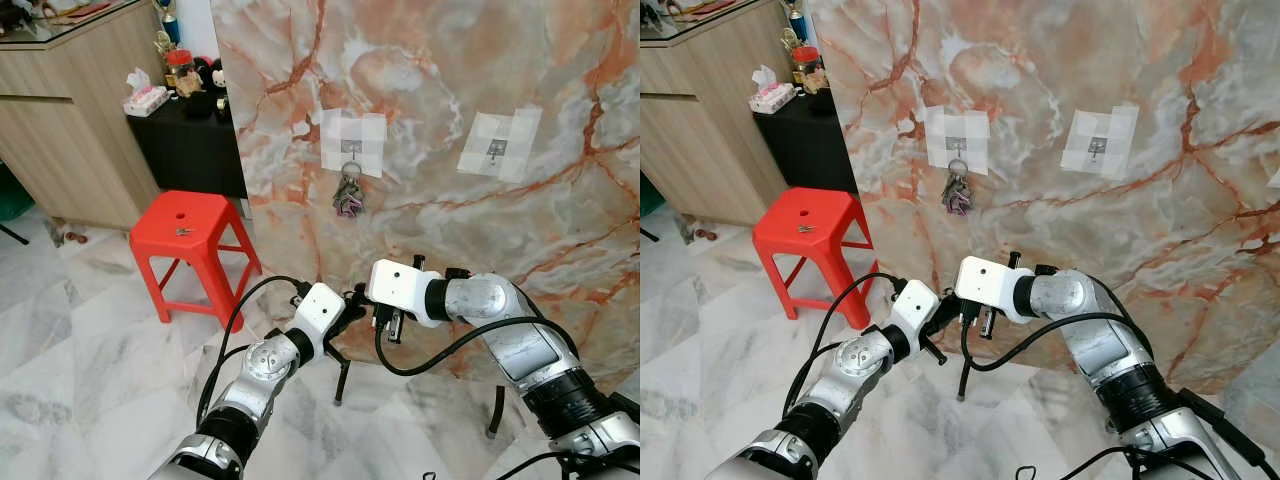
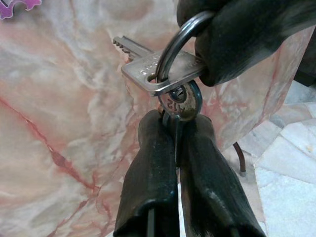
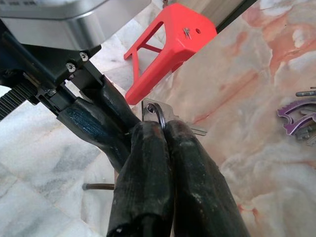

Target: Hang keys on a hook

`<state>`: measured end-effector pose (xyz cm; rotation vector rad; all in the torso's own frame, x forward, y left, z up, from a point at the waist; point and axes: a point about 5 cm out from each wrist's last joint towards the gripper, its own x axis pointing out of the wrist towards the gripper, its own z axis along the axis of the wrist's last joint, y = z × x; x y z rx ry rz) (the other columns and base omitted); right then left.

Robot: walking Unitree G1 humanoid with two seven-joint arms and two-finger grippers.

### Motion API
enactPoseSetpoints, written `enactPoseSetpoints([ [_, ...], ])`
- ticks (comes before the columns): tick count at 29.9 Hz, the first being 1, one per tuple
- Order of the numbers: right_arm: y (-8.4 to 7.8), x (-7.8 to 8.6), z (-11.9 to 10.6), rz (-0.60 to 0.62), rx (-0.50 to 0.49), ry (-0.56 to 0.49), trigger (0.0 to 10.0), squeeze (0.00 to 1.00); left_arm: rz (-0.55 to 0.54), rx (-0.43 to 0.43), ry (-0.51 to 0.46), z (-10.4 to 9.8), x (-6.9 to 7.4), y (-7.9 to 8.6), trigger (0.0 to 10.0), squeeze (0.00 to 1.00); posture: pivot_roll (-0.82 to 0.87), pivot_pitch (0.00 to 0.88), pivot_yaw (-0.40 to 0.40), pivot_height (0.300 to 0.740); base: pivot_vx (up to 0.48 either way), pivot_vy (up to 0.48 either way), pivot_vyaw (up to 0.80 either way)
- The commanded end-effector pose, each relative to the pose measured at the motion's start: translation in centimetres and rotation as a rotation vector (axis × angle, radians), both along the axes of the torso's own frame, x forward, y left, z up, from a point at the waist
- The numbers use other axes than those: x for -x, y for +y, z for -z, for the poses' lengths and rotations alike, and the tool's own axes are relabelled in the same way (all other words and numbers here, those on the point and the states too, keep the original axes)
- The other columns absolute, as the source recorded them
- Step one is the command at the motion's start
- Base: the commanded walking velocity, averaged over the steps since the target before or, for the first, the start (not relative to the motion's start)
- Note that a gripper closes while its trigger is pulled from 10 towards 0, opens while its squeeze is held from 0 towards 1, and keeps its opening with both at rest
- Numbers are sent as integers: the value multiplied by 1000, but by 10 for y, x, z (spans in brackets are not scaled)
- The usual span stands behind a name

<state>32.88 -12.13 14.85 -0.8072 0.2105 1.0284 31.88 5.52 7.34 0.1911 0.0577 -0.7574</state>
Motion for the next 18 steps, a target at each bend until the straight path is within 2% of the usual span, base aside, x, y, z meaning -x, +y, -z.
enactPoseSetpoints([
  [1, 3, 0, -4, -9, -12, -20, 10000, 0, 11, 3, 22, 4, 2, 0, 0, 0, 113, 35, 50, 740, 0, 0, 0],
  [2, 3, 0, -4, -8, -12, -18, 10000, 0, 12, 3, 23, 4, 2, 0, 0, 0, 113, 35, 50, 740, 0, 0, 0],
  [3, 2, 0, -3, 1, -8, -8, 10000, 510, 13, 3, 24, 4, 2, 0, 0, 0, 114, 36, 50, 740, 0, 0, 0],
  [4, 2, 0, -3, 1, -8, -8, 10000, 510, 13, 3, 24, 4, 2, 0, 0, 0, 114, 36, 50, 740, 0, 0, 0],
  [5, -1, -1, 0, 16, 13, -2, 10000, 1000, 13, 2, 24, 4, 2, 0, 0, 0, 114, 36, 51, 740, 0, 0, 0],
  [10, -18, -10, 10, 116, 132, -25, 10000, 1000, 16, -1, 26, 4, 2, 2, 0, 0, 115, 37, 51, 740, 0, 0, 0],
  [12, -29, -16, 16, 211, 174, -31, 10000, 1000, 19, -4, 26, 5, 2, 3, 0, 0, 115, 38, 52, 740, 0, 0, 0],
  [14, -32, -17, 17, 234, 181, -32, 10000, 1000, 20, -4, 26, 5, 2, 4, 0, 0, 115, 38, 52, 740, 0, 0, 0],
  [15, -38, -20, 21, 292, 179, -29, 10000, 1000, 22, -7, 26, 5, 3, 5, 0, 0, 116, 39, 54, 740, 0, 0, 0],
  [18, -42, -21, 30, 355, 164, -23, 10000, 1000, 35, -28, 22, 5, 3, 8, 0, 0, 115, 40, 56, 740, 0, 0, 0],
])
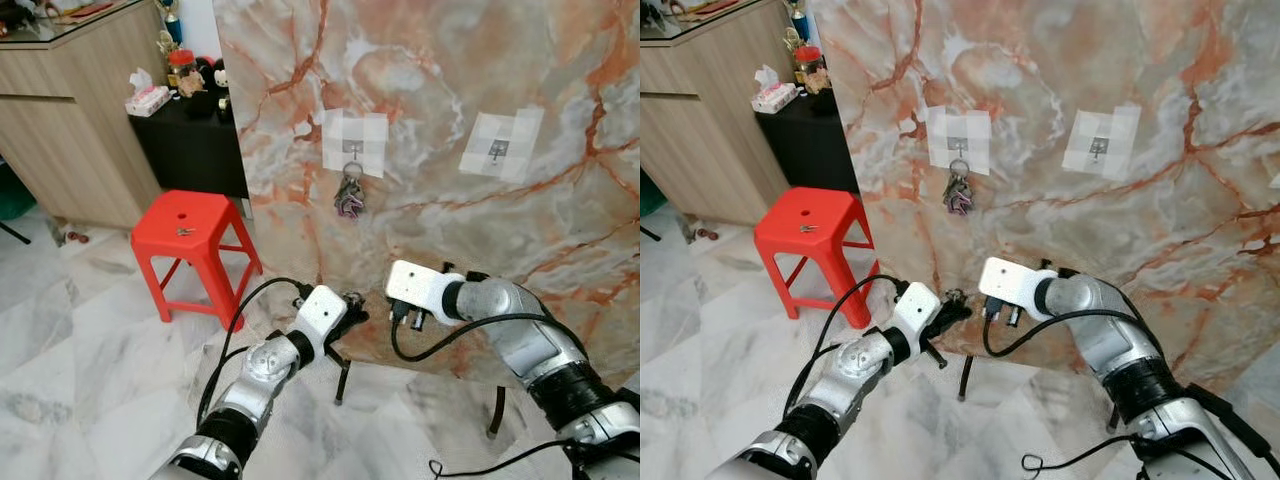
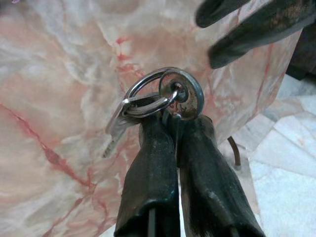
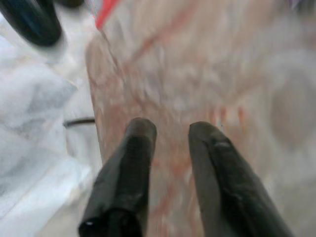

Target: Hang keys on a hook

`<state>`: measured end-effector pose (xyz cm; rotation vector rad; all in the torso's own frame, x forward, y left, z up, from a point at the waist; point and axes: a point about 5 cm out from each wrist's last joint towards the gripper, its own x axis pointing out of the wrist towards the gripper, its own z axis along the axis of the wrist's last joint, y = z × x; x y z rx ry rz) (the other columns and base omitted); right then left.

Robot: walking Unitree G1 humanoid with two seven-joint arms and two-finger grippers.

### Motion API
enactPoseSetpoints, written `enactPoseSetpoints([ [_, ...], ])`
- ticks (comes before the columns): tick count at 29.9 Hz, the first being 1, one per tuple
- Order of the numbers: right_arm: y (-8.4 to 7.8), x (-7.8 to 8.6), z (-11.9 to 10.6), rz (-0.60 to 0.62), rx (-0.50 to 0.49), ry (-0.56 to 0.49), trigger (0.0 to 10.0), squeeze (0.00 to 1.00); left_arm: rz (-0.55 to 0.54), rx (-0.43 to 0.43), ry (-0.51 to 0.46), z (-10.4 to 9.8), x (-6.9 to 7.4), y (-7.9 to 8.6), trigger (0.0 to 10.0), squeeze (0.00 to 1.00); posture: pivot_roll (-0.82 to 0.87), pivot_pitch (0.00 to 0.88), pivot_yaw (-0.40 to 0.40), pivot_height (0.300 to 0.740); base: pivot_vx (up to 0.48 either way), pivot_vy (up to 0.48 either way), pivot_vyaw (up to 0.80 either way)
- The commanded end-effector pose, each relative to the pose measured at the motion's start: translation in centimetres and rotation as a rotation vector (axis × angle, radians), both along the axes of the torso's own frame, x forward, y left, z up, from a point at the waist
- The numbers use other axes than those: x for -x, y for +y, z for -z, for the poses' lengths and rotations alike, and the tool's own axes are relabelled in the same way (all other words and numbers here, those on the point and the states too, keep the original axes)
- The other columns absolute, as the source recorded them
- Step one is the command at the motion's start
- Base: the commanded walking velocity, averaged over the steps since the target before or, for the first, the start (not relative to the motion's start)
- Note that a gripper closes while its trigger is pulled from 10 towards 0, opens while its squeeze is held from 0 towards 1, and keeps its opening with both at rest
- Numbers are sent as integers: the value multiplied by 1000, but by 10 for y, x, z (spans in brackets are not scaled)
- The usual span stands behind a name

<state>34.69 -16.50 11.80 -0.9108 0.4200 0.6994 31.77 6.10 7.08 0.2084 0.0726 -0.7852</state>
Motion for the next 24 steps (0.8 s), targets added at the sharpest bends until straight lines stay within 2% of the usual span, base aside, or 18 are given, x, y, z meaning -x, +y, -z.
enactPoseSetpoints([
  [1, 1, -3, -1, 24, -19, -17, 10000, 1000, 8, -7, 12, 3, 2, 2, 0, 0, 115, 40, 56, 740, 0, 0, 0],
  [2, 1, -3, 2, 36, -25, -15, 10000, 690, 14, -16, 9, 3, 2, 3, 0, 0, 114, 40, 56, 740, 0, 0, 0],
  [3, -3, -3, 9, 80, -27, -8, 10000, 0, 35, -52, -7, 3, 4, 4, 0, 0, 114, 38, 55, 740, 0, 0, 0],
  [4, -3, -3, 9, 80, -27, -8, 10000, 0, 35, -52, -7, 3, 4, 4, 0, 0, 114, 38, 55, 740, 0, 0, 0],
  [7, -14, -2, 28, 198, -36, 13, 10000, 0, 136, -199, -92, 4, 9, 3, 0, 0, 116, 38, 54, 740, 0, 0, 0],
  [10, -27, 9, 59, 358, -60, 66, 10000, 0, 373, -409, -234, 5, 26, -3, 0, 0, 121, 38, 53, 740, 0, 0, 0],
  [11, -32, 19, 77, 428, -74, 108, 10000, 0, 501, -507, -262, 9, 36, -4, 1451, 0, 126, 38, 51, 740, 0, 0, 0],
  [12, -33, 22, 81, 443, -75, 120, 10000, 0, 528, -527, -257, 11, 39, -3, 1451, 0, 126, 38, 51, 740, 0, 0, 0],
  [13, -34, 26, 87, 461, -76, 137, 10000, 0, 553, -545, -248, 13, 41, -2, 4667, 0, 129, 37, 52, 740, 0, 0, 0],
  [14, -35, 33, 96, 485, -82, 162, 10000, 0, 561, -561, -235, 13, 42, 0, 10000, 0, 126, 36, 52, 740, 0, 0, 0],
  [16, -38, 49, 116, 551, -90, 217, 10000, 0, 561, -570, -203, 12, 43, 6, 10000, 0, 127, 34, 55, 740, 0, 0, 0],
  [19, -40, 79, 145, 659, -112, 304, 10000, 0, 375, -627, -196, 8, 27, 37, 10000, 0, 135, 31, 59, 740, 0, 0, 0],
  [20, -40, 84, 150, 679, -118, 318, 10000, 0, 326, -634, -196, 7, 23, 45, 10000, 0, 136, 30, 60, 740, 0, 0, 0],
  [22, -35, 106, 168, 751, -154, 370, 10000, 0, -67, -562, -134, 3, 6, 101, 10000, 0, 134, 26, 57, 740, 0, 0, 0],
  [23, -35, 106, 168, 751, -154, 370, 10000, 0, -67, -562, -134, 3, 6, 101, 10000, 0, 134, 26, 57, 740, 0, 0, 0],
  [24, -34, 110, 171, 766, -165, 378, 10000, 0, -158, -538, -114, 3, 4, 114, 10000, 0, 136, 25, 56, 740, 0, 0, 0],
])
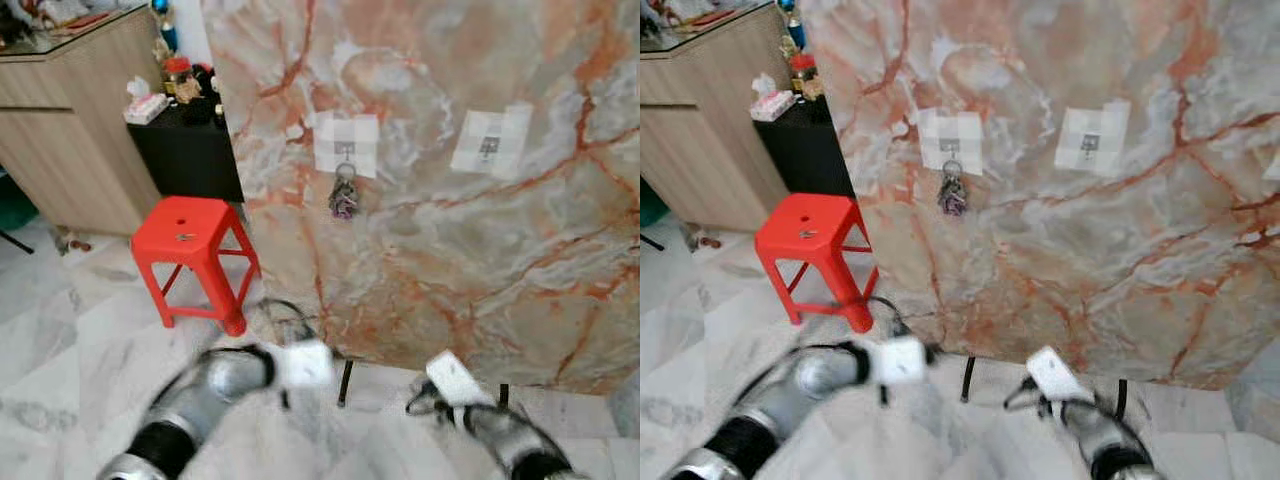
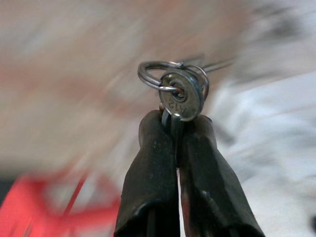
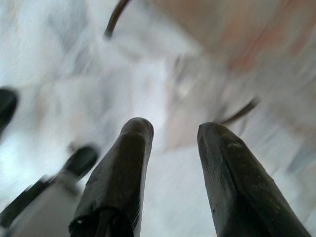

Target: Hang keys on a hook

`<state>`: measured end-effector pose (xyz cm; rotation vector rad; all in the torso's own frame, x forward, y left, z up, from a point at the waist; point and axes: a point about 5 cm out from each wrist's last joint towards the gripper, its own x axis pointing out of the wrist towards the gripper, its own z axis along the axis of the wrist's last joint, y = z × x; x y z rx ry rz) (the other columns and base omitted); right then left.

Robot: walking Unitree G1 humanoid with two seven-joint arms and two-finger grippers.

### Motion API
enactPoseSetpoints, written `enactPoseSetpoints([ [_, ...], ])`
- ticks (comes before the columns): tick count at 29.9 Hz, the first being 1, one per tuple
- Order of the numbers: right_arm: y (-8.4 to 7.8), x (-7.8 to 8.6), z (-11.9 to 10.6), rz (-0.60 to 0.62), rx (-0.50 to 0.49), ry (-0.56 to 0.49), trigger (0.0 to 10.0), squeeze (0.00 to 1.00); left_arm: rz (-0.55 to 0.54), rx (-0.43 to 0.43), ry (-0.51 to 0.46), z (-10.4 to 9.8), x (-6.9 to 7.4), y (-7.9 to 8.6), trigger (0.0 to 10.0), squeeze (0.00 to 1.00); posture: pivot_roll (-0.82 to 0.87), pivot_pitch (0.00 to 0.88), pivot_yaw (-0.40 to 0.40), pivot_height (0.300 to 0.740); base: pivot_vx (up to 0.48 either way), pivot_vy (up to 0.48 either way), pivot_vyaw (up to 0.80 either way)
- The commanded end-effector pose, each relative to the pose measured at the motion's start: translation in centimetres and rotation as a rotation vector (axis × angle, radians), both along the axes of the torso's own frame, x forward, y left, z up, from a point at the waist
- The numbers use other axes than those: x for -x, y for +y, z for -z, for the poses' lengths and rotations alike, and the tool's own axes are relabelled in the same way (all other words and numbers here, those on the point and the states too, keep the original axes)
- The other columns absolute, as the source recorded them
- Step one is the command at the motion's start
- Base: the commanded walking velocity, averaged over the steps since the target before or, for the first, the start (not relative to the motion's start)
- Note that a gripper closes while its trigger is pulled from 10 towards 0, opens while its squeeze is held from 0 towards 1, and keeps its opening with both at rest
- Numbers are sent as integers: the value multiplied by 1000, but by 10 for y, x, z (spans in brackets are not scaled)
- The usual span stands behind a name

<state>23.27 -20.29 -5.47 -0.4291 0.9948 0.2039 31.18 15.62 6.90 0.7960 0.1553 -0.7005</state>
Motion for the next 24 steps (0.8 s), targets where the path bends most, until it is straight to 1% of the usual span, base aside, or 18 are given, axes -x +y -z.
enactPoseSetpoints([
  [1, 4, -2, 0, 37, -29, -27, 10000, 0, -185, 54, -6, 1, -3, 27, 10000, 0, 141, 22, 52, 740, 0, 0, 0],
  [2, 7, 8, 6, 71, -55, -7, 10000, 0, -435, 131, 2, 6, -2, 64, 10000, 0, 147, 22, 50, 740, 0, 0, 0],
  [4, 9, 16, 12, 108, -81, 13, 10000, 0, -697, 199, 60, 20, 8, 100, 10000, 0, 150, 17, 43, 740, 0, 0, 0],
  [6, 11, 25, 17, 167, -116, 37, 10000, 0, -945, 339, 202, 47, 32, 125, 10000, 0, 156, 12, 36, 740, 0, 0, 0],
  [7, 11, 30, 20, 191, -124, 53, 10000, 0, -1025, 352, 293, 63, 47, 132, 10000, 0, 155, 9, 32, 740, 0, 0, 0],
  [8, 11, 30, 20, 191, -124, 53, 10000, 0, -1025, 352, 293, 63, 47, 132, 10000, 0, 155, 9, 32, 740, 0, 0, 0],
  [9, 11, 33, 22, 207, -128, 63, 10000, 0, -1070, 348, 351, 73, 58, 135, 10000, 0, 155, 9, 30, 740, 0, 0, 0],
  [10, 12, 36, 24, 214, -127, 72, 10000, 0, -1037, 268, 475, 93, 79, 130, 10000, 0, 153, 6, 23, 740, 0, 0, 0],
  [12, 14, 43, 28, 228, -138, 92, 10000, 0, -811, -36, 714, 130, 128, 115, 10000, 0, 146, 3, 17, 740, 0, 0, 0],
  [13, 15, 46, 29, 237, -142, 99, 10000, 0, -711, -166, 787, 141, 148, 111, 10000, 0, 142, 3, 15, 740, 0, 0, 0],
  [14, 14, 48, 30, 246, -144, 106, 10000, 0, -654, -261, 821, 147, 162, 110, 10000, 0, 137, 0, 9, 740, 0, 0, 0],
  [15, 13, 50, 31, 255, -142, 112, 10000, 0, -670, -307, 832, 151, 172, 113, 10000, 0, 136, 0, 5, 740, 0, 0, 0],
  [16, 11, 52, 32, 260, -136, 116, 10000, 0, -734, -303, 826, 153, 177, 115, 10000, 0, 135, 0, -2, 740, 0, 0, 0],
  [18, 8, 52, 31, 258, -130, 117, 10000, 0, -872, -240, 803, 154, 179, 117, 10000, 0, 144, 0, -27, 740, 0, 0, 0],
  [20, 5, 52, 31, 231, -117, 114, 10000, 0, -912, -122, 718, 151, 161, 106, 10000, 0, 149, 0, -43, 740, 0, 0, 0],
  [21, 5, 52, 31, 231, -117, 114, 10000, 0, -912, -122, 718, 151, 161, 106, 10000, 0, 149, 0, -43, 740, 0, 0, 0],
  [23, 3, 52, 30, 233, -114, 109, 10000, 0, -923, -49, 632, 144, 143, 101, 10000, 0, 146, 0, -52, 740, 0, 0, 0],
  [24, 2, 52, 30, 235, -113, 107, 10000, 0, -917, -60, 607, 141, 138, 101, 10000, 0, 147, 0, -60, 740, 0, 0, 0],
])
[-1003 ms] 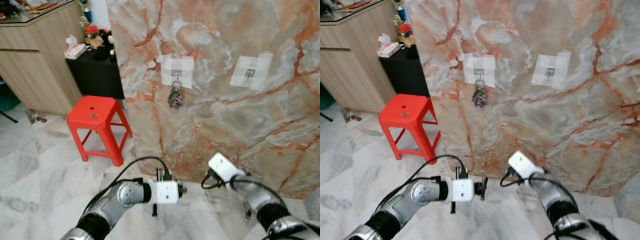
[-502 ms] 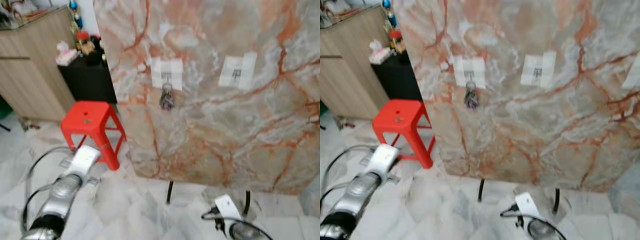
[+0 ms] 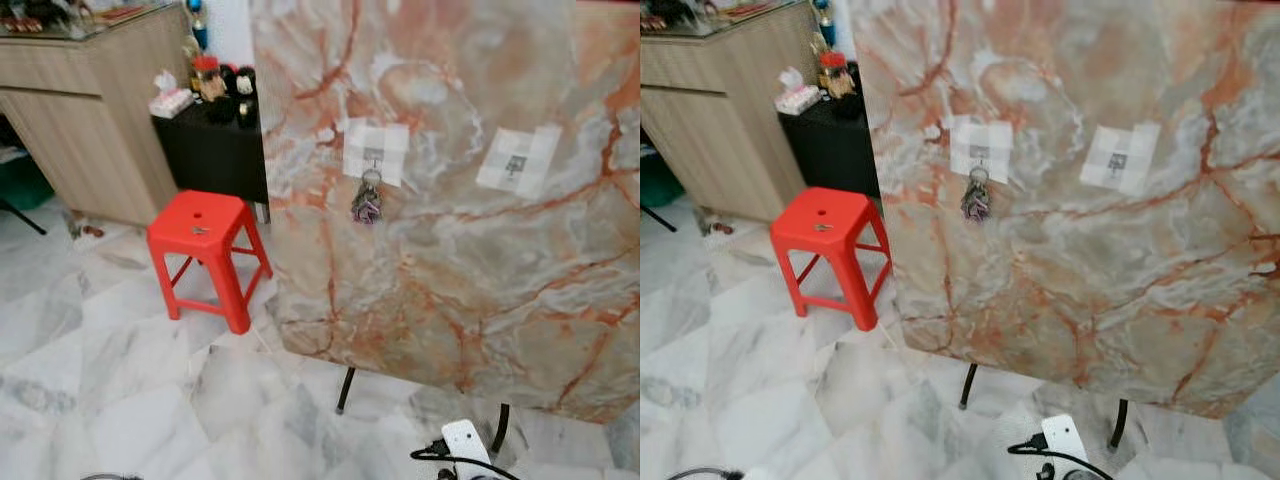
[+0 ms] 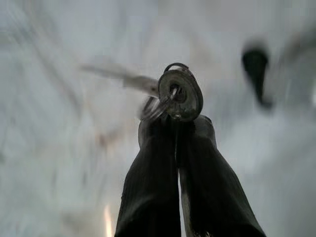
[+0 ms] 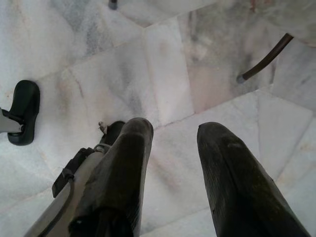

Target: Hang keys on a hook

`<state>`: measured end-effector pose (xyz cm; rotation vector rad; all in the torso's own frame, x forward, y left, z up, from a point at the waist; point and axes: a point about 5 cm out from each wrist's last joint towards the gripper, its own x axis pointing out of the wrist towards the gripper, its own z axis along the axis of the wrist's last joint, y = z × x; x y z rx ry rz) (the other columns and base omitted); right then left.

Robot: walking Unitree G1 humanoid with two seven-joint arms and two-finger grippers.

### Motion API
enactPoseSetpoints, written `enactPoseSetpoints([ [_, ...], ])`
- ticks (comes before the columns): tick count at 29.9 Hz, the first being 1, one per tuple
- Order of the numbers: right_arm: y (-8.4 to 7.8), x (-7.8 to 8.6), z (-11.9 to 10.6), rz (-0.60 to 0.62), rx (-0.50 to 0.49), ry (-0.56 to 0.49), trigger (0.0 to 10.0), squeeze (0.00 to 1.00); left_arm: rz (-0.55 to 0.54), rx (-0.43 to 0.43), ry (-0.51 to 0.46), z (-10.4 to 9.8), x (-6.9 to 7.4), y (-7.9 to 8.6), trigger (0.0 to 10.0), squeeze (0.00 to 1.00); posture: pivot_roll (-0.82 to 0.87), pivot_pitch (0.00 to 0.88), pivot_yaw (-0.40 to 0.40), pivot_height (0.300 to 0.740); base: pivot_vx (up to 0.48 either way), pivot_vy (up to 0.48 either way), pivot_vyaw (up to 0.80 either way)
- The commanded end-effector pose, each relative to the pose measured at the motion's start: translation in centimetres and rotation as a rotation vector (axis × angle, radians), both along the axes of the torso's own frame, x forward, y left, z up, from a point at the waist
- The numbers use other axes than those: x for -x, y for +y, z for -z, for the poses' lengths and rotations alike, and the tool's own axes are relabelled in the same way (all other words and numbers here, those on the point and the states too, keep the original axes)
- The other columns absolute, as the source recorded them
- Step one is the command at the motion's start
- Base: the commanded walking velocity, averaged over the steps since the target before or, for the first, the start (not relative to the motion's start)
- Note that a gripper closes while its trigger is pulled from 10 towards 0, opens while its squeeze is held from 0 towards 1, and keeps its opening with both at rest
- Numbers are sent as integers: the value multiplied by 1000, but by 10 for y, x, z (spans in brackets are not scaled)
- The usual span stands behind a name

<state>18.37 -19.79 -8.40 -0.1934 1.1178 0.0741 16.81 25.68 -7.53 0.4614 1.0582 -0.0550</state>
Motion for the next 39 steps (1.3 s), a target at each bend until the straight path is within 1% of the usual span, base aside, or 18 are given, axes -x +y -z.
enactPoseSetpoints([
  [1, -4, 3, 1, 7, 4, 2, 10000, 0, 11, -38, -54, -5, -11, -1, 10000, 0, 149, 0, -64, 740, 0, 0, 0],
  [2, -5, 3, 1, 13, 5, -1, 10000, 0, 5, -39, -87, -8, -18, -2, 10000, 0, 147, 0, -69, 740, 0, 0, 0],
  [6, -6, 3, 1, 14, 4, 0, 10000, 0, 3, -23, -133, -12, -25, -5, 10000, 0, 146, 0, -72, 740, 0, 0, 0],
  [7, -7, 4, 1, 18, 6, 1, 10000, 0, 27, -19, -172, -16, -32, -8, 10000, 0, 148, 0, -78, 740, 0, 0, 0],
  [9, -7, 5, 1, 23, 5, 1, 10000, 0, 47, -16, -207, -19, -37, -11, 10000, 0, 147, 0, -82, 740, 0, 0, 0],
  [10, -8, 7, 2, 38, 0, 0, 10000, 0, 49, -4, -274, -24, -44, -13, 10000, 0, 149, 0, -83, 740, 0, 0, 0],
  [12, -8, 8, 2, 58, -14, -5, 10000, 0, 30, 33, -343, -30, -51, -15, 10000, 0, 150, 0, -84, 740, 0, 0, 0],
  [14, -8, 9, 3, 84, -32, -13, 10000, 0, 31, 101, -452, -41, -61, -19, 10000, 0, 150, 0, -83, 740, 0, 0, 0],
  [15, -8, 9, 3, 86, -34, -14, 10000, 0, 34, 107, -468, -42, -62, -20, 10000, 0, 150, 0, -83, 740, 0, 0, 0],
  [19, -8, 10, 3, 96, -39, -16, 10000, 0, 32, 63, -519, -50, -68, -15, 10000, 0, 150, 0, -82, 740, 0, 0, 0],
  [20, -9, 10, 3, 119, -47, -21, 10000, 0, -27, 19, -539, -55, -70, -5, 10000, 0, 150, 0, -81, 740, 0, -458, 0],
  [21, -10, 10, 3, 126, -48, -24, 10000, 0, -55, 4, -566, -60, -74, -1, 10000, 0, 150, 0, -81, 740, 0, -472, 0],
  [22, -10, 10, 3, 126, -48, -24, 10000, 0, -55, 4, -566, -60, -74, -1, 10000, 0, 150, 0, -81, 740, 0, -472, 0],
  [24, -13, 9, 2, 123, -31, -24, 10000, 0, -26, 21, -662, -75, -88, -5, 10000, 0, 153, 0, -81, 740, 0, -472, 0],
  [25, -13, 9, 2, 123, -31, -24, 10000, 0, -26, 21, -662, -75, -88, -5, 10000, 0, 153, 0, -81, 740, 0, -472, 0],
  [30, -16, 8, 1, 137, -17, -34, 10000, 0, -4, 42, -731, -90, -104, -17, 10000, 0, 153, 0, -81, 740, 0, -470, 0],
  [33, -16, 7, 0, 118, -8, -46, 10000, 0, 22, 62, -786, -104, -120, -32, 10000, 0, 143, 0, -75, 740, 0, -469, 154],
  [39, -18, 12, 2, 133, -2, -37, 10000, 0, 59, 52, -810, -115, -128, -42, 10000, 0, 137, 0, -71, 740, 0, -469, 800],
])
